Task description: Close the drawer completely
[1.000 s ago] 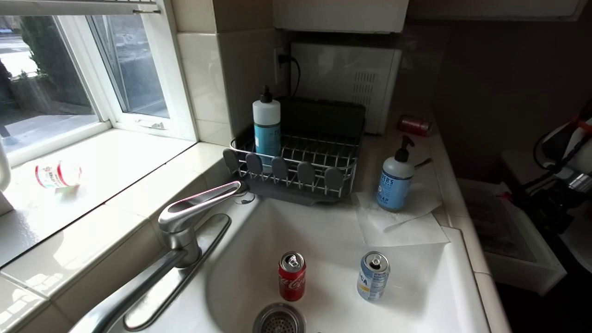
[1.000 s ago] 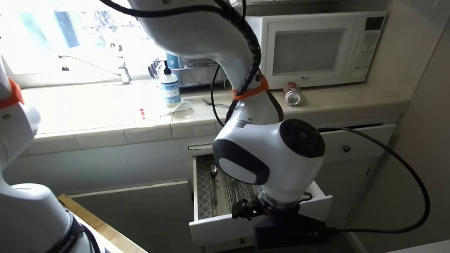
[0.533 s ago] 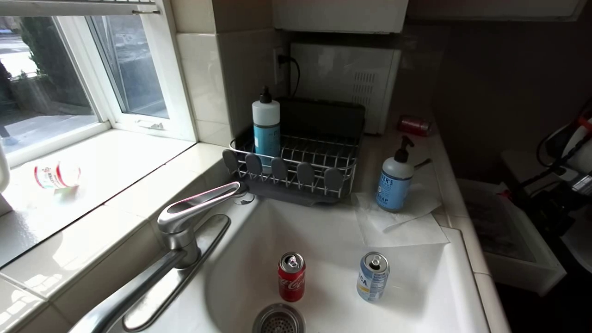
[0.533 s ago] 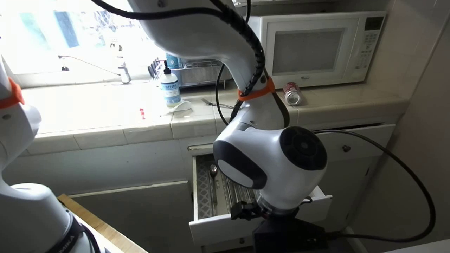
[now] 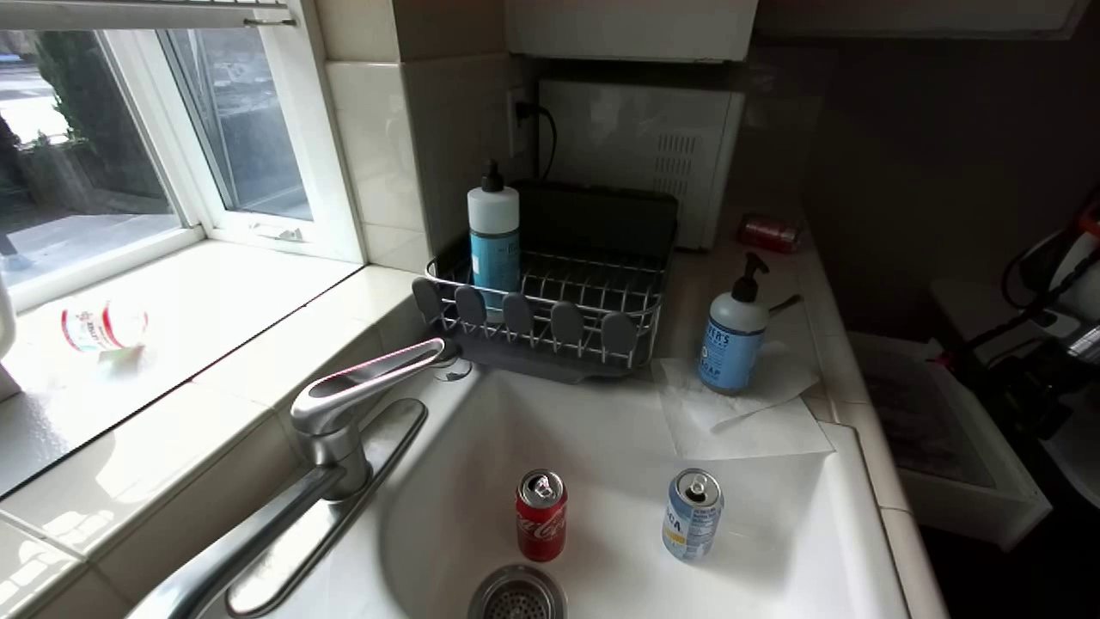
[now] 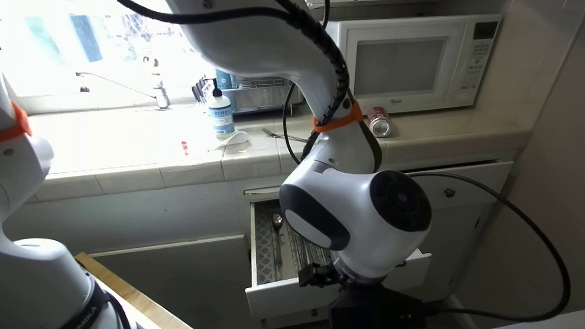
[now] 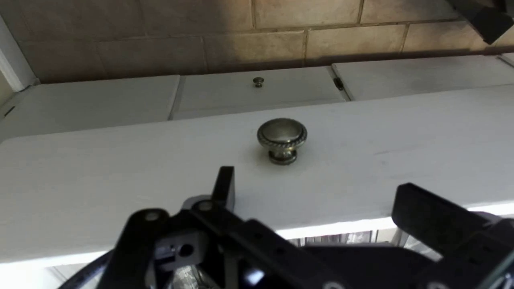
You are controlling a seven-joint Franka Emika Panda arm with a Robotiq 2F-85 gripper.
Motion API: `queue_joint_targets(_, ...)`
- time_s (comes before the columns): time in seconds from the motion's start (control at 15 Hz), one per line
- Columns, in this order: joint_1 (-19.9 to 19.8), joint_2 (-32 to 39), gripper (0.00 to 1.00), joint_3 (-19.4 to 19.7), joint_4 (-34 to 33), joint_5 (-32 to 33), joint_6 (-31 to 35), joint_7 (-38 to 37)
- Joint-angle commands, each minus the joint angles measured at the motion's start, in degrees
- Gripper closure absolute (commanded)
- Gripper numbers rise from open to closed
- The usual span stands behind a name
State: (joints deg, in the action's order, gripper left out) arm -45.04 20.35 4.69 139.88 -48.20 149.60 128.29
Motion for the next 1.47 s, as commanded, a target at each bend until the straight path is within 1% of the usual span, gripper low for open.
queue_joint_targets(0.0,2.8,-0.2,0.00,-0.8,1.0,-1.7,-4.1,1.6)
queue_joint_targets(0.07,3.2,0.1,0.00,-0.6,1.0,-1.5,-2.4,1.8)
queue_joint_targets(0.2,5.2,0.3,0.00,1.1,1.5,1.3,2.3,-0.2)
queue_joint_targets(0.27,6.1,0.4,0.00,1.4,1.7,1.6,4.6,-0.8)
queue_joint_targets(0.47,10.1,1.3,0.00,3.0,2.8,4.9,12.8,-5.2)
queue_joint_targets(0.6,13.5,2.6,0.00,5.0,4.0,8.8,17.4,-10.4)
queue_joint_targets(0.73,16.6,3.7,0.00,7.0,4.3,11.6,19.7,-14.2)
queue_joint_targets(0.87,19.2,4.7,0.00,8.8,4.0,12.4,21.7,-17.1)
queue_joint_targets(0.93,19.5,4.5,0.00,8.9,3.7,12.4,20.6,-17.1)
queue_joint_targets(1.0,18.5,3.7,0.00,7.7,3.2,11.4,19.0,-15.7)
queue_joint_targets(1.13,18.2,3.1,0.00,7.7,2.8,11.6,15.0,-15.5)
queue_joint_targets(1.4,15.4,1.7,0.00,5.6,1.7,9.9,6.0,-12.7)
